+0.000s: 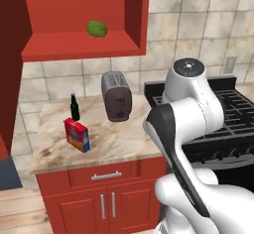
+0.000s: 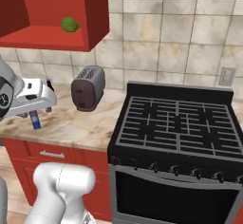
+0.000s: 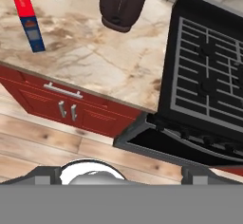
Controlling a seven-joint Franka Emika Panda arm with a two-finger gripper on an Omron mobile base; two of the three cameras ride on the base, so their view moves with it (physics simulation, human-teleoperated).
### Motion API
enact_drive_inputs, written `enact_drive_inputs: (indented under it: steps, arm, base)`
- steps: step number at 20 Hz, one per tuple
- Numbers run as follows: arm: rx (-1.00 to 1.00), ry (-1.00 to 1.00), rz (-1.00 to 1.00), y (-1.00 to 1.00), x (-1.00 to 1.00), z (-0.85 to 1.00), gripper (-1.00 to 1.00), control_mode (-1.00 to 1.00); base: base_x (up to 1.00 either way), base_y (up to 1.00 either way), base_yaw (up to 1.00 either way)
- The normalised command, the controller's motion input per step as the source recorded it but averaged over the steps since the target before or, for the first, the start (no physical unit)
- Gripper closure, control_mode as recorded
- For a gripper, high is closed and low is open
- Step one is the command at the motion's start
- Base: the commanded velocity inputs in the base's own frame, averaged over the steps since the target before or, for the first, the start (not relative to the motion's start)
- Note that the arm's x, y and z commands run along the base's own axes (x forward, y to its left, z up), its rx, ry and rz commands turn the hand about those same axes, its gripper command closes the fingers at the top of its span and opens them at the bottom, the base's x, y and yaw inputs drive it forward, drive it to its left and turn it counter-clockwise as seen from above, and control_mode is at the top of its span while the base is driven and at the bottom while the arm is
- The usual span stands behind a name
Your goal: Pick the canned food and boxed food from the counter and place them in the cabinets closest to them.
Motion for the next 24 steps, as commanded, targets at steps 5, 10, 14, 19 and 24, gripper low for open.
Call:
enact_drive_inputs:
  steps: [5, 10, 14, 19, 24]
  arm:
    - [0.0, 0.0, 0.0, 0.0, 0.0, 0.0, -1.0, 1.0]
    - [0.0, 0.0, 0.0, 0.0, 0.0, 0.0, -1.0, 1.0]
    - [0.0, 0.0, 0.0, 0.0, 0.0, 0.0, -1.0, 1.0]
    - [0.0, 0.0, 0.0, 0.0, 0.0, 0.0, -1.0, 1.0]
    - [0.0, 0.0, 0.0, 0.0, 0.0, 0.0, -1.0, 1.0]
  base:
    - [-0.03, 0.39, 0.0]
    - [-0.01, 0.39, 0.0]
    - [0.0, 0.14, 0.0]
    - [0.0, 0.0, 0.0]
    - [0.14, 0.04, 0.0]
